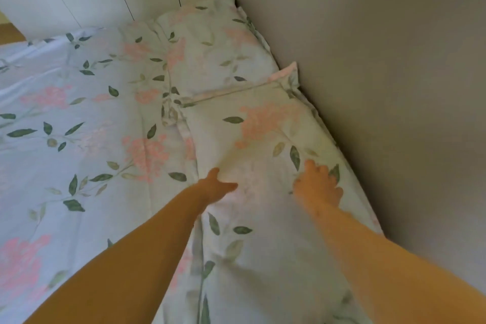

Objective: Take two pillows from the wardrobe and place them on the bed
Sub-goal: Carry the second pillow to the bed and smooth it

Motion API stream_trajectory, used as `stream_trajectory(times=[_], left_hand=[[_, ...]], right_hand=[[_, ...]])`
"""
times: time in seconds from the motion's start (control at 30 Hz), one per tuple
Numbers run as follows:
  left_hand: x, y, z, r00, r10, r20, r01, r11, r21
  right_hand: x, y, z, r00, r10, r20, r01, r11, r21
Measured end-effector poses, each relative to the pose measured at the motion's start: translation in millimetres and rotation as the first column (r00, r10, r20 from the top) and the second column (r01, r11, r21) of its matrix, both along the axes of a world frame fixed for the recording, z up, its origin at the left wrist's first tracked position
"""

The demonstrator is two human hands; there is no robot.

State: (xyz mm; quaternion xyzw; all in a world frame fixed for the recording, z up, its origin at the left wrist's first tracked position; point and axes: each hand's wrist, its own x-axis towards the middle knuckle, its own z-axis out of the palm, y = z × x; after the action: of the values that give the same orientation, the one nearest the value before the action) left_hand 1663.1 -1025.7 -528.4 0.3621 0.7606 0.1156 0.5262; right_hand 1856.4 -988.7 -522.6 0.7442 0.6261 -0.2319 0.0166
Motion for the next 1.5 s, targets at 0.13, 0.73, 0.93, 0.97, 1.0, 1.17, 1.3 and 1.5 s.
stream_trajectory(times=[0.13, 0.73, 0.93, 0.97, 1.0, 1.17, 1.3, 1.5], left_hand=[[17.8, -23.7, -60.3, 0.992, 0.073, -0.099, -0.073, 0.997, 0.012], [32.4, -58.3, -37.1, 0.692, 0.669, 0.273, -0.722, 0.631, 0.285], [29.0, -89.9, -78.7, 0.774, 0.630, 0.064, -0.630, 0.756, 0.176], [27.6, -90.2, -82.4, 0.793, 0.607, 0.057, -0.607, 0.780, 0.153], [25.1, -90.8, -86.5, 0.808, 0.586, 0.058, -0.589, 0.799, 0.120], [18.8, -106.7, -89.7, 0.818, 0.573, -0.052, -0.574, 0.818, -0.019], [29.7, -141.4, -84.0, 0.799, 0.590, 0.117, -0.577, 0.806, -0.131], [34.7, -157.1, -87.3, 0.882, 0.470, -0.038, -0.471, 0.882, -0.028]], right_hand=[[20.6, -26.8, -48.9, 0.999, 0.005, 0.039, 0.001, 0.985, -0.172], [44.6, -10.3, -72.1, 0.961, 0.009, -0.277, 0.023, 0.993, 0.112], [50.8, -46.2, -90.9, 0.978, 0.048, -0.202, -0.036, 0.998, 0.059], [51.6, -47.4, -91.5, 0.983, 0.033, -0.182, -0.023, 0.998, 0.053], [52.0, -47.9, -90.5, 0.987, 0.014, -0.158, -0.008, 0.999, 0.035], [50.7, -62.8, -74.8, 0.999, -0.025, -0.036, 0.022, 0.997, -0.080], [56.5, -89.4, -78.6, 0.999, -0.034, 0.024, 0.038, 0.982, -0.187], [50.3, -128.9, -72.9, 0.999, -0.027, 0.041, 0.036, 0.973, -0.230]])
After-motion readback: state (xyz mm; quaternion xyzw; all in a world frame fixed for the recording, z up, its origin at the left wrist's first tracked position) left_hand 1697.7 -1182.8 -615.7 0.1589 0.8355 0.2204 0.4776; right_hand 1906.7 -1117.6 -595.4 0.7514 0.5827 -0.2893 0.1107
